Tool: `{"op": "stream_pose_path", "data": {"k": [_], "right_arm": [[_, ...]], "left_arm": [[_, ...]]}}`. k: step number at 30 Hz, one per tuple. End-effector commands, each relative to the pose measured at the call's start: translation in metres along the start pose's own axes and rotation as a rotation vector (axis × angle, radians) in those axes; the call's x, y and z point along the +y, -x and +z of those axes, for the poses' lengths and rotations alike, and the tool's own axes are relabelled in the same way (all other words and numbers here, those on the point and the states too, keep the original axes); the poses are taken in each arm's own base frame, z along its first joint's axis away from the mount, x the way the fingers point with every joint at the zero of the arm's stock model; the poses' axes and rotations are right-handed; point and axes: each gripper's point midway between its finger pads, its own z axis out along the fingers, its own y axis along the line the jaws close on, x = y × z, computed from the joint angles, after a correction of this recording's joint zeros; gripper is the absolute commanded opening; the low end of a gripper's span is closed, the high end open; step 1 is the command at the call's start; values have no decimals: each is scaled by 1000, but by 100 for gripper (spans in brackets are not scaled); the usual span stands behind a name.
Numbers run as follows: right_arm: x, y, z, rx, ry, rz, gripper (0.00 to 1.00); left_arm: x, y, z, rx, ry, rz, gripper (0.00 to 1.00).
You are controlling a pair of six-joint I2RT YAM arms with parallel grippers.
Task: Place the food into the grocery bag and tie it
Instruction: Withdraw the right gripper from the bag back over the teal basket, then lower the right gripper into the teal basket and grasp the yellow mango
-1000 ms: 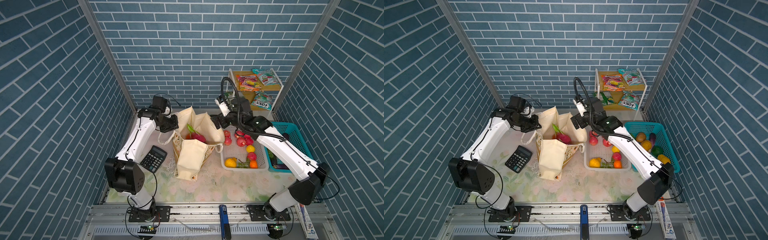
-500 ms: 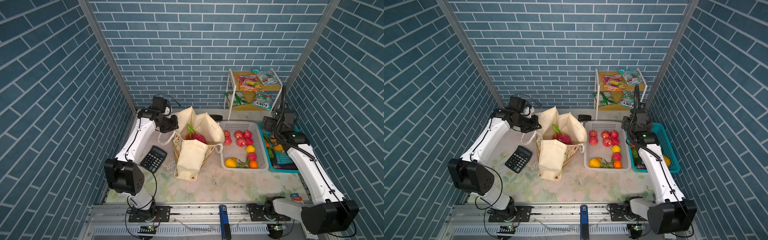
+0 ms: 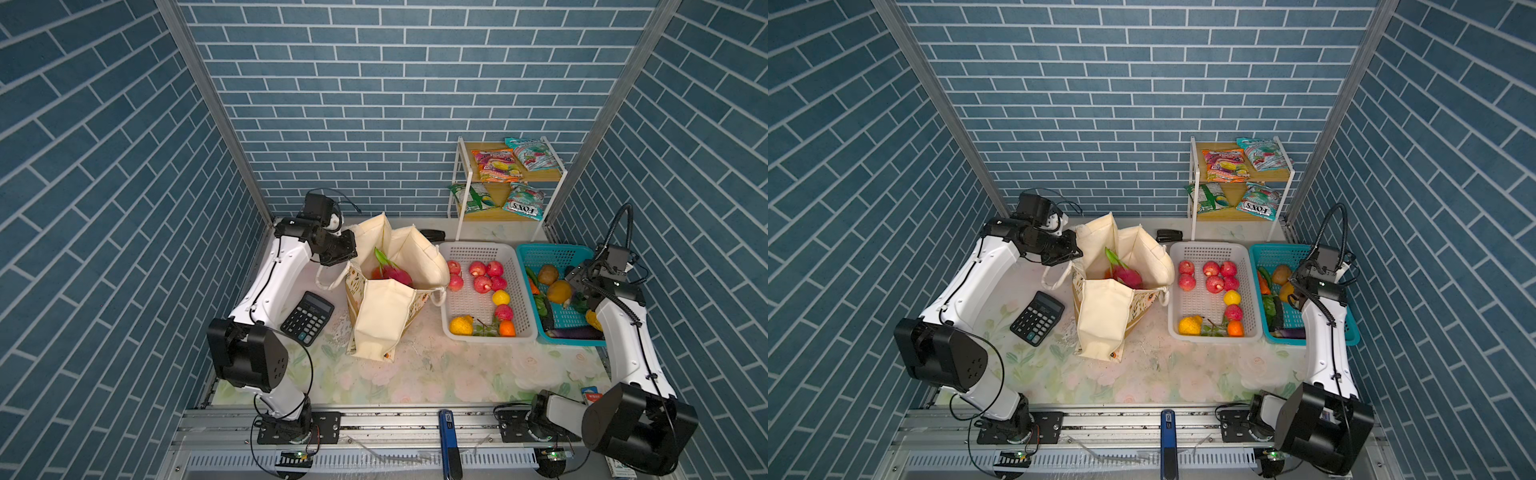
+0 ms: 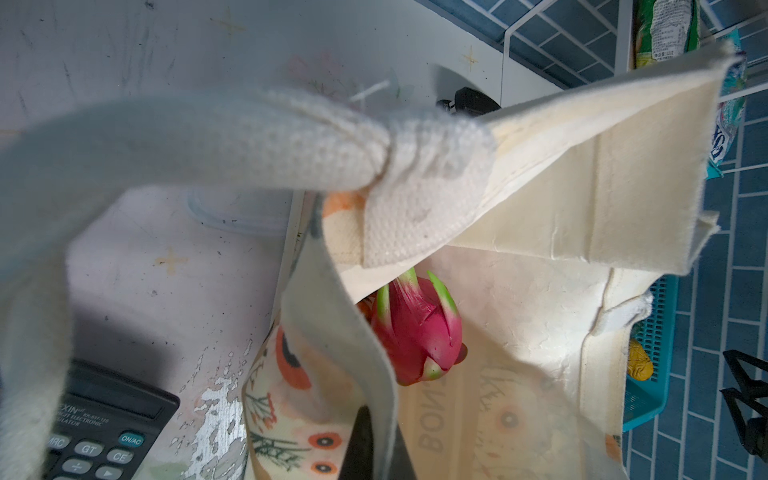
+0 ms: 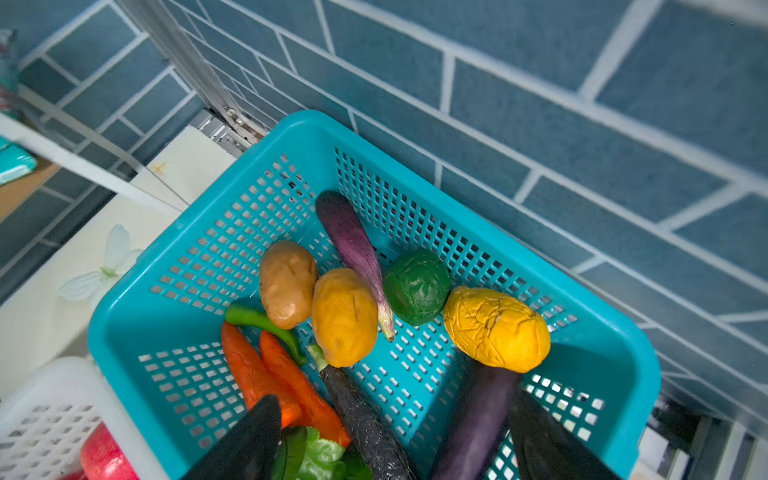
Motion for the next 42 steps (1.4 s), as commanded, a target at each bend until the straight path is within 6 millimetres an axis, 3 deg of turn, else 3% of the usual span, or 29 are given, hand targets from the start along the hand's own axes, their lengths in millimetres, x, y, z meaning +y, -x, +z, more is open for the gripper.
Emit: {"op": "stream_pose_path", "data": {"k": [1, 7, 17, 29, 37, 38, 39, 42], "right_arm": [[-6, -20, 14, 167, -4, 217, 83], [10, -40, 34, 367, 25, 331, 82], [7, -46, 54, 404, -51, 408, 80], [37, -56, 94, 475, 28, 527, 79], [37, -53, 113, 465, -14, 532, 84], [38, -52, 115, 466, -16, 529, 95], [40, -51, 118, 465, -17, 528, 99], [47, -47, 124, 467, -5, 520, 99]], "left_arm": [[-2, -6, -3, -5, -9, 2, 0], [-4, -8, -4, -4, -20, 9, 0], [-3, -7, -1, -5, -22, 4, 0], [-5, -3, 8, 9, -34, -10, 0], [-4, -2, 10, 10, -28, -8, 0], [-4, -1, 11, 9, -26, -9, 0], [-4, -1, 11, 8, -26, -9, 0], [-5, 2, 12, 12, -27, -10, 0]]}}
